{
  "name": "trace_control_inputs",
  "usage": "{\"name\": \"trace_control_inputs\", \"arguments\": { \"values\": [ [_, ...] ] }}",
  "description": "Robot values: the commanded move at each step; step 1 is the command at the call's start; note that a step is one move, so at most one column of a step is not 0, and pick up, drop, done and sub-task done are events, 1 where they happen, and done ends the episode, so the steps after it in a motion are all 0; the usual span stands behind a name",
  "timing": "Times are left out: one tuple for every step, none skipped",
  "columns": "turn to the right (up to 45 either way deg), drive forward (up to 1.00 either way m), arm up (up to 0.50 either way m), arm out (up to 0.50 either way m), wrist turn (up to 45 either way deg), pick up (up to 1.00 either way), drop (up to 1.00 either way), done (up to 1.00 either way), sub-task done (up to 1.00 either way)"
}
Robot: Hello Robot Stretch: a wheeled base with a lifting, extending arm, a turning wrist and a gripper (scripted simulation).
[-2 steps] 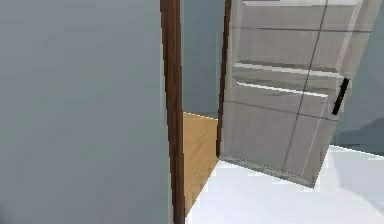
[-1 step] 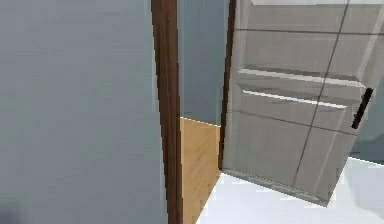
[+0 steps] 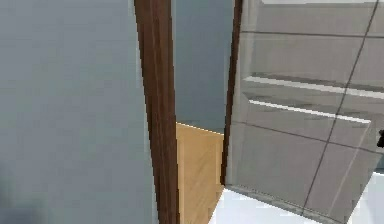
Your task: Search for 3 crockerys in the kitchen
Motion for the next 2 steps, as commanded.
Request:
{"name": "trace_control_inputs", "arguments": {
  "values": [
    [30.0,0.0,0.0,0.0,0.0,0.0,0.0,0.0,0.0],
    [0.0,0.65,0.0,0.0,0.0,0.0,0.0,0.0,0.0]
  ]
}}
